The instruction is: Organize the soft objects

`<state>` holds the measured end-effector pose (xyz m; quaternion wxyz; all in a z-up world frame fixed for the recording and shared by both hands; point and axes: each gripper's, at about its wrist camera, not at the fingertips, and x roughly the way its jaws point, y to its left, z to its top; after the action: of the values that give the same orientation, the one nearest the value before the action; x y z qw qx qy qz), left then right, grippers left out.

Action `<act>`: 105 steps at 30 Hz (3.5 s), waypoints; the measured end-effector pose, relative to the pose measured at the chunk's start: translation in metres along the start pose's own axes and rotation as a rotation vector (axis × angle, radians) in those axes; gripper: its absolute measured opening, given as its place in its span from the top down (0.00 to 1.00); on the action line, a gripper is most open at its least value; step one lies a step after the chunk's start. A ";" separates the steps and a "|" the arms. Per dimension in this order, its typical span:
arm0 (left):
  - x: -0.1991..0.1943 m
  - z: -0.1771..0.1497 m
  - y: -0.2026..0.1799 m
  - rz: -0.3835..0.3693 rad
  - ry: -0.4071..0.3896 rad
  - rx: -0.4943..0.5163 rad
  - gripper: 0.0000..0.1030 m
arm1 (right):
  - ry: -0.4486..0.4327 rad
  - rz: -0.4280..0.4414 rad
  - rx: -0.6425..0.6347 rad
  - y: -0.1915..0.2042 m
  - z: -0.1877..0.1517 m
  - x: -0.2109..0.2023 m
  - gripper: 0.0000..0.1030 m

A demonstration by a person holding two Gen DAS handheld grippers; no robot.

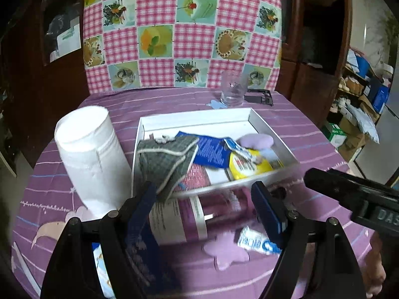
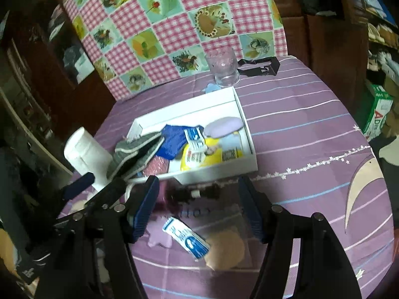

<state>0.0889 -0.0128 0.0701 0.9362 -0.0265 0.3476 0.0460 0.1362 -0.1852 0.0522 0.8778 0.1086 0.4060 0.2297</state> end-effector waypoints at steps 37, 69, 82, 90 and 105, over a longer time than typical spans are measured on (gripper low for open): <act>0.014 -0.059 0.005 -0.142 0.149 -0.067 0.29 | 0.335 -0.236 -0.091 -0.012 -0.048 0.044 0.52; 0.051 -0.071 -0.040 -0.189 0.188 0.124 0.24 | 0.342 -0.172 -0.077 -0.019 -0.044 0.046 0.84; 0.048 -0.070 -0.047 -0.112 0.161 0.151 0.96 | 0.341 -0.164 -0.058 -0.020 -0.043 0.046 0.84; 0.029 -0.070 -0.041 -0.099 0.100 0.141 0.98 | 0.308 -0.119 -0.021 -0.023 -0.037 0.034 0.85; -0.015 -0.045 -0.014 -0.131 -0.129 0.009 0.98 | 0.071 0.051 0.090 -0.029 -0.022 0.004 0.87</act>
<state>0.0492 -0.0315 0.0460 0.9577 -0.0421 0.2843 -0.0153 0.1303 -0.2081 0.0244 0.8509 0.1501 0.4442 0.2371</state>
